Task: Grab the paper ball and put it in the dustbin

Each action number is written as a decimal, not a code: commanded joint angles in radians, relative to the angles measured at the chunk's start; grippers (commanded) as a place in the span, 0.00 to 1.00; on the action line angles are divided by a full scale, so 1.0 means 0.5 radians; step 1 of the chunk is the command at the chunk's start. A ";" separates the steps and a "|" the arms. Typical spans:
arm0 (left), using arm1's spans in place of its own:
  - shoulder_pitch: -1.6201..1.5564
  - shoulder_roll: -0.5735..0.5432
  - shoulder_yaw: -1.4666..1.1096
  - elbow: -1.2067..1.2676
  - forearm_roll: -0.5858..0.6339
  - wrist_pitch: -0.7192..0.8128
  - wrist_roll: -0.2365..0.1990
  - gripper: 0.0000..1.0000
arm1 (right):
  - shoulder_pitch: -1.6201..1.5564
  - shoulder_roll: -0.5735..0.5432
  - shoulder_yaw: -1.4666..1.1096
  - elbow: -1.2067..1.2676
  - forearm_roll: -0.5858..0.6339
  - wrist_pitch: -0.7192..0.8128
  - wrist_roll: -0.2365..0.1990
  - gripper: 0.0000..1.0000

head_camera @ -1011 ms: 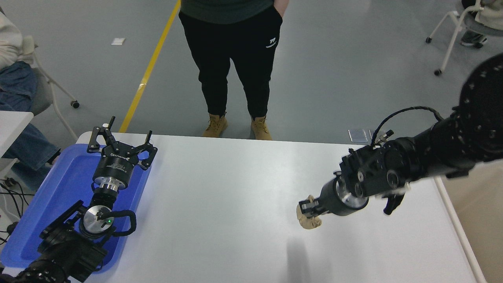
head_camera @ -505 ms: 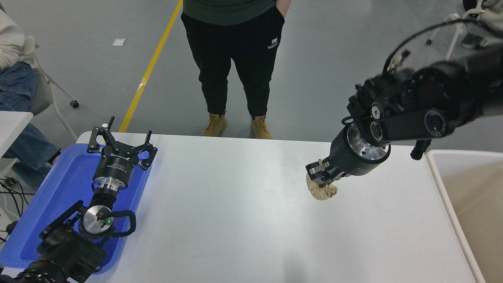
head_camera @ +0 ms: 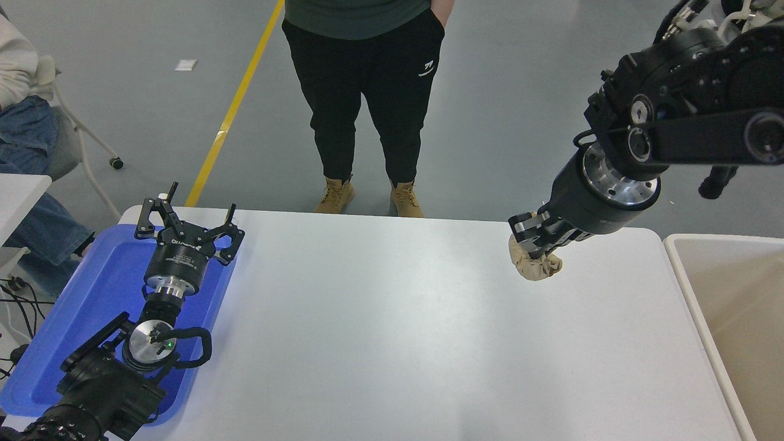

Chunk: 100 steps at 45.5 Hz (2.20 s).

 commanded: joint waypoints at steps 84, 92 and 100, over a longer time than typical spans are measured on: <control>0.000 0.000 0.000 0.000 -0.003 0.003 -0.003 1.00 | -3.377 -0.749 0.429 -2.760 -0.730 -1.188 0.055 0.55; -0.003 0.000 0.000 0.000 0.000 0.003 -0.003 1.00 | -3.380 -0.743 0.426 -2.791 -0.622 -1.179 0.052 1.00; -0.003 0.000 0.000 0.000 0.000 0.006 -0.003 1.00 | -3.383 -0.755 0.426 -2.797 -0.616 -1.170 0.052 1.00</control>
